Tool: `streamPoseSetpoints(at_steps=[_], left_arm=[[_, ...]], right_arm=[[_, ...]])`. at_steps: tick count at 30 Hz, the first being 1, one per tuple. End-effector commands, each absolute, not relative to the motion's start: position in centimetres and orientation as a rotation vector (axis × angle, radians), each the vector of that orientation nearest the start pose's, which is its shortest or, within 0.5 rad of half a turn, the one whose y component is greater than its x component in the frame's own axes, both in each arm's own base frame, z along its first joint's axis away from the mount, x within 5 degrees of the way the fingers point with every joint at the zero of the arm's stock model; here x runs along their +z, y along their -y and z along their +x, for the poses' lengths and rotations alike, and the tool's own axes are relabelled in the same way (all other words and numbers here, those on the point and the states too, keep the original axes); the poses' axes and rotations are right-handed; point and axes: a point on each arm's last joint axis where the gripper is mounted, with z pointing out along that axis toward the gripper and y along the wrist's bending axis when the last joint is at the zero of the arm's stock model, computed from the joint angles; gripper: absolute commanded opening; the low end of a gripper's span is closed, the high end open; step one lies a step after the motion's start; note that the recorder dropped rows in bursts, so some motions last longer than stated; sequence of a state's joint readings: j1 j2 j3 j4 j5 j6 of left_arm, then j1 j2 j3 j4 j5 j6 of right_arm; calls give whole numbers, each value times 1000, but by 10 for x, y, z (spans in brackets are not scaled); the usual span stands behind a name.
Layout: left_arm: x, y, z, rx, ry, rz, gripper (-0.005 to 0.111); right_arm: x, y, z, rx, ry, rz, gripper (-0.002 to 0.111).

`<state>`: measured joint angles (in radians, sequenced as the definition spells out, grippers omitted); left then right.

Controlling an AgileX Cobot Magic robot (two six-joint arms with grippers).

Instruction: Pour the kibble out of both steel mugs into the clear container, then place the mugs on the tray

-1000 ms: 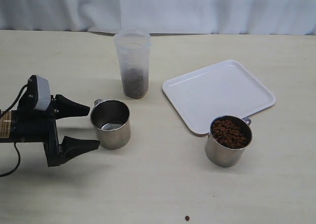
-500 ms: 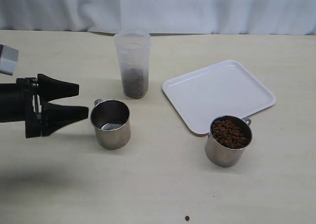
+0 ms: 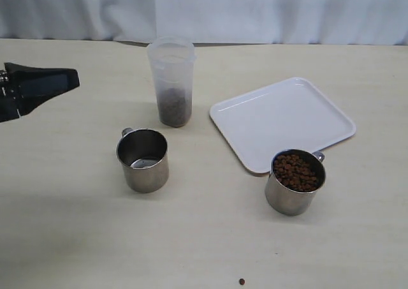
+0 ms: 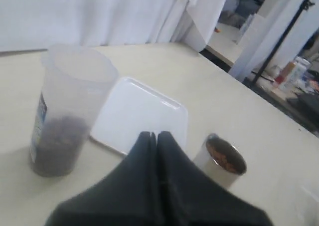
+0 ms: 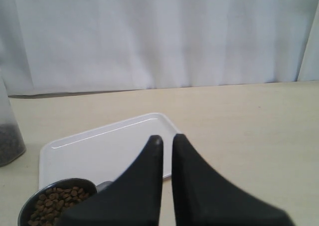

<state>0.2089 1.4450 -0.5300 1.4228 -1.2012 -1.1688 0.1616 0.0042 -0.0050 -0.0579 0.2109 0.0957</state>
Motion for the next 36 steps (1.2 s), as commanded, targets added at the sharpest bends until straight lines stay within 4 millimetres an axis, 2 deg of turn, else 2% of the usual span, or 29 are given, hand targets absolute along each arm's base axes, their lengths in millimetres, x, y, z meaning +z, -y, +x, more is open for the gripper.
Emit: streamPoseSetpoints(at_steps=[1,7,10,15,18,22,29,32,36], left_arm=[[236,27,214,-735,-1763,343,0],[256,8,156,-281,-1637,114,0],[268,7,126,-182,-1533,78,0],[275,4,96,-91,-1434,9,0],[270,4,88,-58,-1421,4,0],[259,2,87,-45,-1427,-15,0],[229,1,69,-44,-1365,-87,0],[233,1,58,-32,-1279,-105,0],[226,-4,54,18,-1335,-159,0]], right_arm=[[194,-8,55,138,-1693,-102,5],[194,-8,55,138,-1693,-102,5],[194,-8,55,138,-1693,-102,5],[194,-8,55,137,-1693,-103,5],[194,-8,55,137,-1693,-103,5],[194,-8,55,137,-1693,-103,5],[194,-8,55,137,-1693,-103,5],[194,-8,55,137,-1693,-103,5],[194,-8,55,137,-1693,-103,5]])
